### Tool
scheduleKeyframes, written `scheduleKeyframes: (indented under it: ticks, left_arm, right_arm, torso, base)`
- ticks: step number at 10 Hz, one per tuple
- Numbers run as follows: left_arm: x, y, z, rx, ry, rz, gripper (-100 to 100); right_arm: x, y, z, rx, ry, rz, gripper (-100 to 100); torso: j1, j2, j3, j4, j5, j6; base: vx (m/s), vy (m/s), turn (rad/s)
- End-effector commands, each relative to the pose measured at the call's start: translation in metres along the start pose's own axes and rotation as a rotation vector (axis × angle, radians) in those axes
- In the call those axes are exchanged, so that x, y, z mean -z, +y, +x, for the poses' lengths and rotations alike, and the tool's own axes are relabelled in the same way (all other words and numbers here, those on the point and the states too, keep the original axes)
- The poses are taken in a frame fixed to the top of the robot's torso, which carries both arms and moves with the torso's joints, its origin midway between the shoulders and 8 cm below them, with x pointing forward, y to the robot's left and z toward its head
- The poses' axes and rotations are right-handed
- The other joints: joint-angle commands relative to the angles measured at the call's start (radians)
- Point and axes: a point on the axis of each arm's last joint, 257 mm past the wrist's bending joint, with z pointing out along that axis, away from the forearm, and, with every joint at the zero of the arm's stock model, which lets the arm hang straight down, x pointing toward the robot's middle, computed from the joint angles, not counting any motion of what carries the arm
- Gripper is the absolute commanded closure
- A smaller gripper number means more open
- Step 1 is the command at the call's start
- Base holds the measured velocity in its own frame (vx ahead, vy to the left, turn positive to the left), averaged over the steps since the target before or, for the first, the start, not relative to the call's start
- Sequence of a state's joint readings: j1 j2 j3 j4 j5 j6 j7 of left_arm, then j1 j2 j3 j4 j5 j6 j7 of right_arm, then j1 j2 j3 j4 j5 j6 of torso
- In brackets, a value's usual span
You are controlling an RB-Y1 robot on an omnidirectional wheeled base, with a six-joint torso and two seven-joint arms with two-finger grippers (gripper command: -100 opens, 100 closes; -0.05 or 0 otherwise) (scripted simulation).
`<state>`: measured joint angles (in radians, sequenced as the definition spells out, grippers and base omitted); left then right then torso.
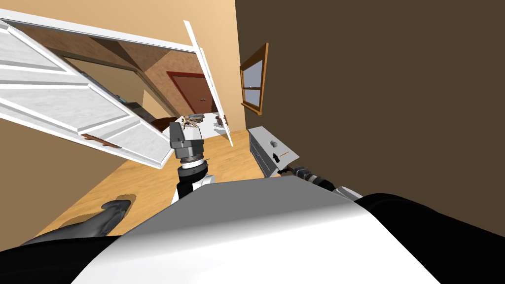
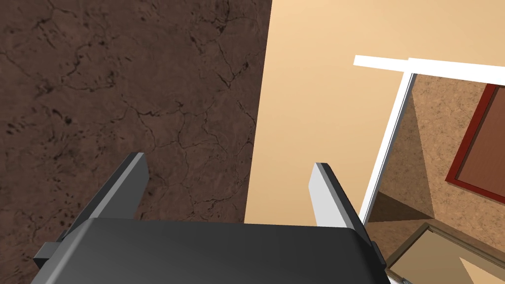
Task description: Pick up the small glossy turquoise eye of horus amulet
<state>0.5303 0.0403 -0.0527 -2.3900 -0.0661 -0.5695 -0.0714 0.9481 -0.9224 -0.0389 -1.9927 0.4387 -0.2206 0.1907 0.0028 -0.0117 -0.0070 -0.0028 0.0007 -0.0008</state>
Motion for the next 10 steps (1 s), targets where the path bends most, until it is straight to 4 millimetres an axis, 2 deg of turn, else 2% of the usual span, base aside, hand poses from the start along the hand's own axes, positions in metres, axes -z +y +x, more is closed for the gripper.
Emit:
scheduleKeyframes:
  ticks: [1, 2, 3, 5, 8, 10]
  left_arm:
    - [0.0, 0.0, 0.0, 0.0, 0.0, 0.0, 0]
    - [0.0, 0.0, 0.0, 0.0, 0.0, 0.0, 0]
    - [0.0, 0.0, 0.0, 0.0, 0.0, 0.0, 0]
    - [0.0, 0.0, 0.0, 0.0, 0.0, 0.0, 0]
    - [0.0, 0.0, 0.0, 0.0, 0.0, 0.0, 0]
    - [0.0, 0.0, 0.0, 0.0, 0.0, 0.0, 0]
  right_arm:
    - [0.008, -0.007, 0.016, 0.04, 0.061, 0.008, -100]
    - [0.016, -0.013, 0.032, 0.067, 0.108, 0.014, -100]
    - [0.016, -0.014, 0.032, 0.072, 0.112, 0.012, -100]
    - [0.033, -0.027, 0.063, 0.131, 0.211, 0.018, -100]
    - [0.064, -0.045, 0.104, 0.212, 0.352, 0.017, -100]
    - [0.085, -0.056, 0.127, 0.258, 0.436, 0.012, -100]
  torso:
    - [0.0, 0.0, 0.0, 0.0, 0.0, 0.0]
    - [0.001, 0.0, 0.0, 0.0, 0.0, 0.0]
    - [0.003, -0.002, -0.001, 0.0, 0.0, 0.0]
    - [0.001, -0.001, -0.001, 0.0, 0.0, 0.0]
    - [0.004, -0.008, -0.005, -0.002, 0.001, 0.0]
    - [0.002, -0.009, -0.005, -0.002, 0.001, 0.0]
  base:
    - [0.157, 0.073, -0.035]
    - [0.218, 0.103, -0.053]
    - [0.176, 0.083, -0.018]
    - [0.21, 0.082, -0.033]
    - [0.292, 0.123, -0.037]
    - [0.279, 0.066, -0.031]
